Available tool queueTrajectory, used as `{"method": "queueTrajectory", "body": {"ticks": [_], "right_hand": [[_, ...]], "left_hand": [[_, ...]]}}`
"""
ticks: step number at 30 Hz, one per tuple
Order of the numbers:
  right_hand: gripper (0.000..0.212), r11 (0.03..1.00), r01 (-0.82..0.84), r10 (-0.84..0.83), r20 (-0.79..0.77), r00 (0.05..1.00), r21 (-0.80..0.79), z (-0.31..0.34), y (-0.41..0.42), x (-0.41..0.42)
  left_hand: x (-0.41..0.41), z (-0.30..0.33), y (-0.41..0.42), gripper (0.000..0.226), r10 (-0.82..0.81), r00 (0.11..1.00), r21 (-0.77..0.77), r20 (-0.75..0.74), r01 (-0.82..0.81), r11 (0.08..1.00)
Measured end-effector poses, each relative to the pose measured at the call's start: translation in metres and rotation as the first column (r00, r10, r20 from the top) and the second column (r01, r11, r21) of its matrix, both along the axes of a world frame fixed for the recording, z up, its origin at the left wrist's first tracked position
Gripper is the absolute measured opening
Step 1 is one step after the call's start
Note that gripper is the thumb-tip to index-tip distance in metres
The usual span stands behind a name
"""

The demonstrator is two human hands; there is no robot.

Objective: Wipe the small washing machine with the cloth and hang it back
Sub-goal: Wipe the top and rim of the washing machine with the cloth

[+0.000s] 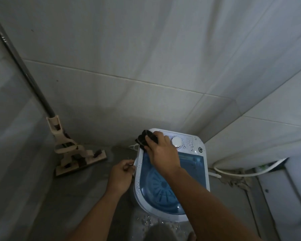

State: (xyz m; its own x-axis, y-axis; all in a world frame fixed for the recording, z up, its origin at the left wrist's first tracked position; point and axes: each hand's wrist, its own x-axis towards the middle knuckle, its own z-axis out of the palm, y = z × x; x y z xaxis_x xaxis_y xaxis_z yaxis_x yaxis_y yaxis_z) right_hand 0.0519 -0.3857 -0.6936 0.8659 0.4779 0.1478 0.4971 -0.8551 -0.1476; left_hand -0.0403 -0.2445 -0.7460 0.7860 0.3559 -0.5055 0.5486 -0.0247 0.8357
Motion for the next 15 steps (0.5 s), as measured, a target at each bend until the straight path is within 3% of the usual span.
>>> {"method": "queueTrajectory", "body": {"ticks": [5, 11, 15], "right_hand": [[0.036, 0.992, -0.083, 0.087, 0.041, 0.995, -0.091, 0.005, -0.002, 0.017], [0.041, 0.999, -0.03, 0.031, 0.048, 0.998, -0.033, 0.004, 0.004, 0.032], [0.037, 0.992, -0.118, 0.12, 0.08, 0.989, -0.032, -0.006, -0.005, 0.014]], "left_hand": [[0.0, -0.007, 0.001, 0.019, 0.003, 1.0, -0.026, 0.008, -0.003, 1.0], [0.0, -0.005, 0.0, 0.023, 0.015, 1.0, -0.055, 0.012, -0.015, 0.998], [0.001, -0.007, -0.001, 0.025, 0.034, 0.999, -0.104, 0.018, -0.032, 0.994]]}}
